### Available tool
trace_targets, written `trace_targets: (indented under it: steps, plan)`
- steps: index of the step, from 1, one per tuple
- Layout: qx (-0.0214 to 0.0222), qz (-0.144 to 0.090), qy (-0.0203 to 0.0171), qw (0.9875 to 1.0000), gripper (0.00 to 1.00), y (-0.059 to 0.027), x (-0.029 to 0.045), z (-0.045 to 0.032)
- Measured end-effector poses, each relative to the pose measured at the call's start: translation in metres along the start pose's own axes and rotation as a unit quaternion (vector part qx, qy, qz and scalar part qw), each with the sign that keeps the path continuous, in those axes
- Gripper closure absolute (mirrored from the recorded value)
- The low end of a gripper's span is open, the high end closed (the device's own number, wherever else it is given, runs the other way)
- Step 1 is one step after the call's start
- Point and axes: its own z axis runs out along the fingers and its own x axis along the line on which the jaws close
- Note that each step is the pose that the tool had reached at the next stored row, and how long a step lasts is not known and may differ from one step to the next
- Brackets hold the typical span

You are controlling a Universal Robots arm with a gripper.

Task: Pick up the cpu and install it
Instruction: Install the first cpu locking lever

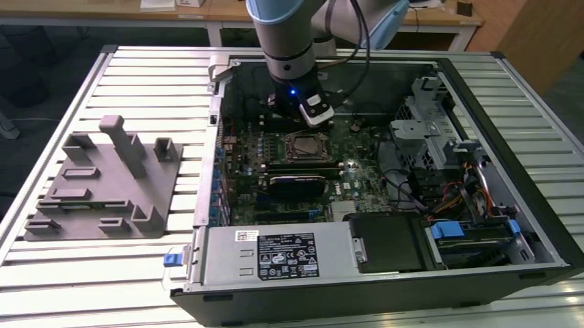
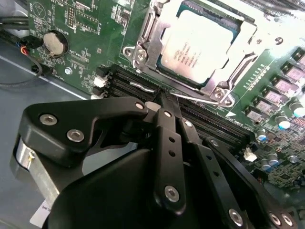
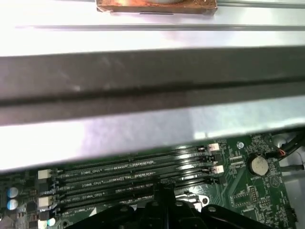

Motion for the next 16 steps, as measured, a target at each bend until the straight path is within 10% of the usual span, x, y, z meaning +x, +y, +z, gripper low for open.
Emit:
trace_targets:
  steps: [16]
  plan:
    - [0.0025, -0.001, -0.0088, 1.0000, 0.89, -0.0002, 0.0015, 0.0084]
